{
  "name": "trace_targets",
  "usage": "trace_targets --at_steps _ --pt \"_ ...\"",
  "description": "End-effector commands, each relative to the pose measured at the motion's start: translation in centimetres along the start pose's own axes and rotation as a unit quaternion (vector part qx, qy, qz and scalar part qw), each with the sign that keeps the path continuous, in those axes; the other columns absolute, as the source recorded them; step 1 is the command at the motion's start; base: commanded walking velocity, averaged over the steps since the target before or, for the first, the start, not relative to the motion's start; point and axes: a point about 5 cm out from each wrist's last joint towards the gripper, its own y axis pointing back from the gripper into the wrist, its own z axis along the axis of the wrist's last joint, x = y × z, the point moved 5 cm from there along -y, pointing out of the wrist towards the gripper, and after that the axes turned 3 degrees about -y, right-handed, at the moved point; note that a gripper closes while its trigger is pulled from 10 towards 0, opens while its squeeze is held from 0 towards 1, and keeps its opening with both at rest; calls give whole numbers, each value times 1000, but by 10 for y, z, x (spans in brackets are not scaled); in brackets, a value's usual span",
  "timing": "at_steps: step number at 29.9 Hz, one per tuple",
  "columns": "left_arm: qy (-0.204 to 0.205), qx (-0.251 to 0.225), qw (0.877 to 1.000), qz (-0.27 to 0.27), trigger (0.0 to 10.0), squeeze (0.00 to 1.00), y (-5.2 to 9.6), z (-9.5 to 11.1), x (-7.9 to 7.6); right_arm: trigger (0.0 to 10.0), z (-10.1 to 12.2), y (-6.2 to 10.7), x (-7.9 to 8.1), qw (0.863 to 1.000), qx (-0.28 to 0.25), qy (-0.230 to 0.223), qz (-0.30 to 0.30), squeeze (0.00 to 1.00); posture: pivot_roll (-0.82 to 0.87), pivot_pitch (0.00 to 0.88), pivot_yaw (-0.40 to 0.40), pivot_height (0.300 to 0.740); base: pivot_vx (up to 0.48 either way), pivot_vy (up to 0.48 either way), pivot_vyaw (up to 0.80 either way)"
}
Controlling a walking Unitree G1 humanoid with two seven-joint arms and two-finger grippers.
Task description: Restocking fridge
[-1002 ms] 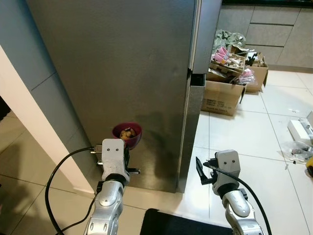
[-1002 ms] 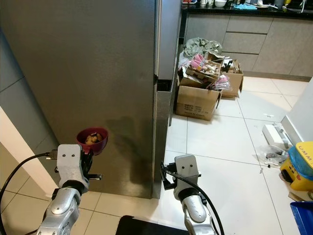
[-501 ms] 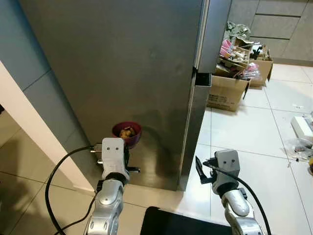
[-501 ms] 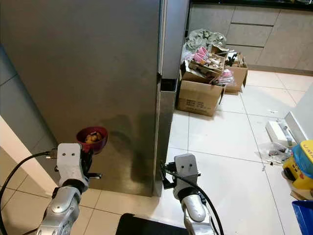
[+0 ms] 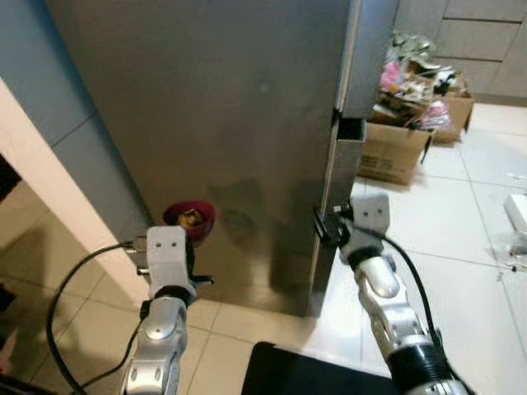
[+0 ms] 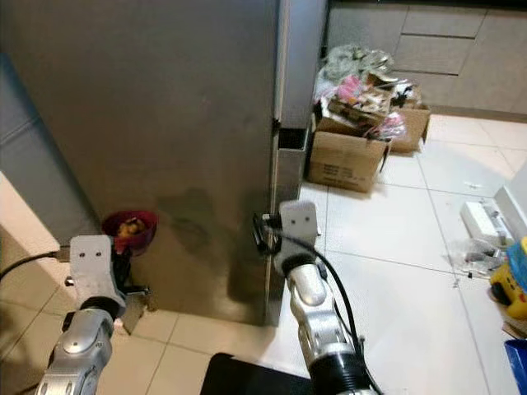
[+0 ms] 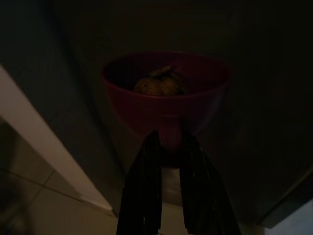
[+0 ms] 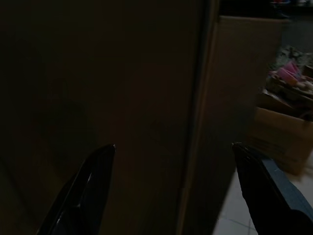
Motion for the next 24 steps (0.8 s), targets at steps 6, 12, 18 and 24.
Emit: trace_targets --at_steps 6,12,18,24 --pt "-23 -6 1000 12 10000 0 11 6 13 10000 2 -12 6 1000 5 -23 5 1000 70 199 48 710 0 0 0" --pt "-26 -1 1000 16 10000 0 17 6 16 10000 1 -17 12 1000 6 -25 11 1000 95 210 50 710 0 0 0" --pt "-25 7 1000 13 10000 0 18 4 14 0 4 -23 10 1000 1 -25 5 0 74 211 57 710 0 0 0" --pt "-22 7 1000 7 10000 0 13 7 8 0 7 -26 4 1000 -2 -22 -6 0 60 213 62 710 0 0 0"
